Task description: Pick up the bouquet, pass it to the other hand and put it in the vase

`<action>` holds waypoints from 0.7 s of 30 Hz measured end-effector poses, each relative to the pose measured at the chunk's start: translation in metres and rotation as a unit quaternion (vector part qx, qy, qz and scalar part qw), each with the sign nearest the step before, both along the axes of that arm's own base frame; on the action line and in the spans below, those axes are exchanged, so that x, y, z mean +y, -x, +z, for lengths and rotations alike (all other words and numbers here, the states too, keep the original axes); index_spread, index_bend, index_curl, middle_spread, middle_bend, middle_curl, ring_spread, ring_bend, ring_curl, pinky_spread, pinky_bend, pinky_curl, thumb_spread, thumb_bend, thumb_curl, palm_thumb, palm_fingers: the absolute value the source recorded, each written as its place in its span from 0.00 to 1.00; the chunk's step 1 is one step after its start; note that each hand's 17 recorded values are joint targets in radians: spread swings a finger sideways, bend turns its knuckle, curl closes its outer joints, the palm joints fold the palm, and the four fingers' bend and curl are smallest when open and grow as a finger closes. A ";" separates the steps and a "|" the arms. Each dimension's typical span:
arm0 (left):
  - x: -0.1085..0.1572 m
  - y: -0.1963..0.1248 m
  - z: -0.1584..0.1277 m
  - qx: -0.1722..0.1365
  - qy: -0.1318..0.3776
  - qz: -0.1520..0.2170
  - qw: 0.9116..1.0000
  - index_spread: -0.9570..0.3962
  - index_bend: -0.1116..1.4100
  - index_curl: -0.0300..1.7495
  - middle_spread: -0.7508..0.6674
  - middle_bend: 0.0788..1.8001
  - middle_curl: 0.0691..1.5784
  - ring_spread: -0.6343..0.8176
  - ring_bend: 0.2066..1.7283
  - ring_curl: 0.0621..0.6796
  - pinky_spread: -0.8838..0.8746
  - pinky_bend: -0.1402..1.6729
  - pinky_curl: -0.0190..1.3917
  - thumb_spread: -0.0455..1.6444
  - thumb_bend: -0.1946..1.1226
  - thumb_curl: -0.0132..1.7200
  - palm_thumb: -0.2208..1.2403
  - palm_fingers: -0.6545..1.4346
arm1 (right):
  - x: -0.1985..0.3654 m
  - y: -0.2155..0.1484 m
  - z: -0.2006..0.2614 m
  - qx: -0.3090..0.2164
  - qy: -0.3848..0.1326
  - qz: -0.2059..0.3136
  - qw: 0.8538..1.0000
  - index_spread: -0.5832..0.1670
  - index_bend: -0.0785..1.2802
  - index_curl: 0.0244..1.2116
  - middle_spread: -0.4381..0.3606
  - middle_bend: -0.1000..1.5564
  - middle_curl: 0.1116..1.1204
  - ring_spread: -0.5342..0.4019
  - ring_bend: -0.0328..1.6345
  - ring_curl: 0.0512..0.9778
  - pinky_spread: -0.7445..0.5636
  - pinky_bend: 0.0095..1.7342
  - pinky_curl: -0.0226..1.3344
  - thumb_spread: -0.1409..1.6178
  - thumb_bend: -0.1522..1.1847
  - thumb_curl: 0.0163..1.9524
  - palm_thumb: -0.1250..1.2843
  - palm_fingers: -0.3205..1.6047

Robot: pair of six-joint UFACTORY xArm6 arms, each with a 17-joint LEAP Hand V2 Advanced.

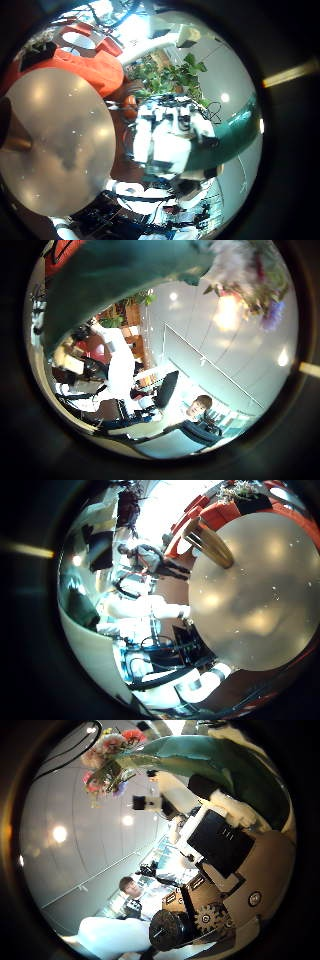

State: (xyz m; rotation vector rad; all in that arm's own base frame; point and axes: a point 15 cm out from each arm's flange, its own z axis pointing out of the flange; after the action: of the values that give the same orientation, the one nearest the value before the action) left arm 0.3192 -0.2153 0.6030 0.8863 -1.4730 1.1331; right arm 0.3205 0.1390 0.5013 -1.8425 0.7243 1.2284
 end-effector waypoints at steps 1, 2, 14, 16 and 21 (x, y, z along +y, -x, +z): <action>0.000 0.001 0.001 0.005 0.003 -0.003 1.000 0.86 0.18 0.18 0.73 0.22 0.24 0.78 0.26 0.23 0.77 0.21 0.23 0.60 0.13 0.20 0.31 0.46 | 0.003 -0.001 -0.003 0.000 0.007 0.001 1.000 0.49 0.94 0.71 0.41 0.91 0.65 0.35 0.89 0.74 0.42 0.71 0.70 0.58 0.15 0.68 0.89 0.75; 0.001 0.002 0.002 0.007 0.004 -0.006 1.000 0.84 0.19 0.19 0.70 0.27 0.26 0.76 0.26 0.22 0.75 0.19 0.23 0.59 0.13 0.20 0.31 0.51 | 0.004 0.000 -0.007 0.000 0.014 0.003 1.000 0.49 0.94 0.71 0.41 0.91 0.65 0.35 0.88 0.74 0.42 0.71 0.70 0.58 0.15 0.68 0.89 0.75; 0.001 0.003 0.017 0.012 0.062 -0.006 0.998 0.47 0.52 0.33 0.34 0.54 0.49 0.19 0.74 0.69 0.30 0.69 0.48 0.64 0.32 0.31 0.74 0.93 | -0.021 -0.049 -0.033 0.018 0.062 -0.102 0.993 0.47 0.87 0.70 0.38 0.87 0.64 0.35 0.86 0.74 0.40 0.72 0.71 0.61 0.07 0.62 0.71 0.69; 0.002 -0.002 0.019 0.002 0.064 0.010 0.998 0.42 0.58 0.36 0.31 0.57 0.51 0.18 0.77 0.73 0.28 0.73 0.50 0.64 0.32 0.33 0.77 0.90 | -0.031 -0.055 -0.035 0.019 0.064 -0.120 0.991 0.45 0.79 0.70 0.38 0.84 0.63 0.35 0.86 0.74 0.38 0.72 0.70 0.62 0.07 0.59 0.68 0.63; 0.007 -0.005 0.038 -0.032 0.071 0.053 0.996 0.35 0.67 0.43 0.26 0.64 0.54 0.17 0.83 0.79 0.24 0.77 0.55 0.65 0.33 0.36 0.80 0.86 | -0.053 -0.067 -0.045 0.037 0.056 -0.151 0.986 0.40 0.41 0.58 0.40 0.67 0.55 0.36 0.85 0.70 0.32 0.68 0.65 0.65 0.08 0.48 0.61 0.24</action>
State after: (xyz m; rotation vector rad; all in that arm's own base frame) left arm 0.3242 -0.2084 0.6409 0.8431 -1.3909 1.3382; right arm 0.3873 0.0855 0.4564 -1.7055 1.0913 1.0789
